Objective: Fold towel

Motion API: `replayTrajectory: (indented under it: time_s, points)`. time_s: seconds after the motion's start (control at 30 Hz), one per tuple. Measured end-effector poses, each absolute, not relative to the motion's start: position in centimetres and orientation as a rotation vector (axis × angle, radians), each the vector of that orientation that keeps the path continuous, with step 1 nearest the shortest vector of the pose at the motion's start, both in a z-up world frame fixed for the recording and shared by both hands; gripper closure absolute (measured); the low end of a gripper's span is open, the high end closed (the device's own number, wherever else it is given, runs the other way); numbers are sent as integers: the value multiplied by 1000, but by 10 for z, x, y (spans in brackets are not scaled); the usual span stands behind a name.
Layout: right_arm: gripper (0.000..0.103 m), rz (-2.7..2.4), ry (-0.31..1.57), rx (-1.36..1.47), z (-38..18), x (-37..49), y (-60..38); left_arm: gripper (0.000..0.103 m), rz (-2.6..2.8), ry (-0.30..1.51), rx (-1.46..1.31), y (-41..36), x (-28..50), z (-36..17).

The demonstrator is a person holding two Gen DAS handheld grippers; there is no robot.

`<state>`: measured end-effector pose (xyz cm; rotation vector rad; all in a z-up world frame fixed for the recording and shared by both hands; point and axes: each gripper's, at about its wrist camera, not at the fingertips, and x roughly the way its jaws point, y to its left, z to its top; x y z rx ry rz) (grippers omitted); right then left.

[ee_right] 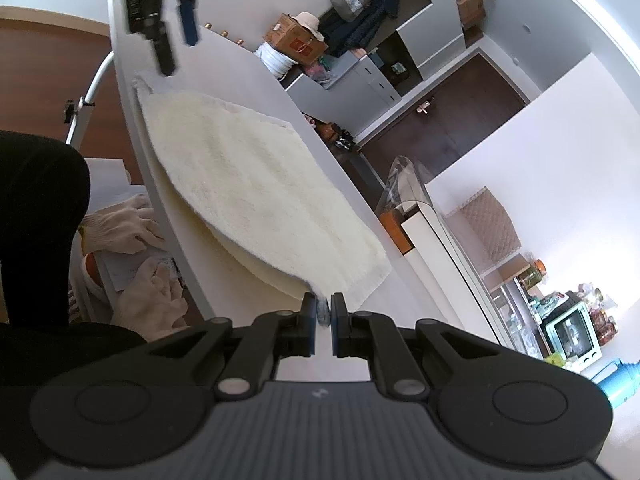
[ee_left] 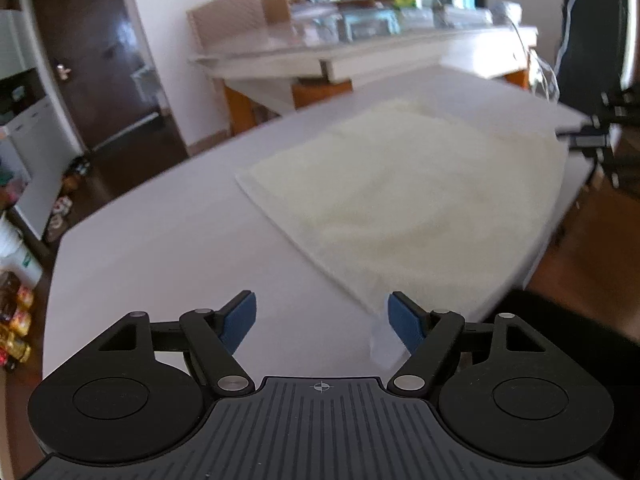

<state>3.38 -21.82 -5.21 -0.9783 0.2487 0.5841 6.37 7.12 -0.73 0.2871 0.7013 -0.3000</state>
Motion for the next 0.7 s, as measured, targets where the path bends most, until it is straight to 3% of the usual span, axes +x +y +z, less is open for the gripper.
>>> replayTrajectory:
  time_s: [0.7]
  points:
    - [95, 603, 239, -1050, -53, 34, -209, 17, -252, 662, 329, 68, 66, -22]
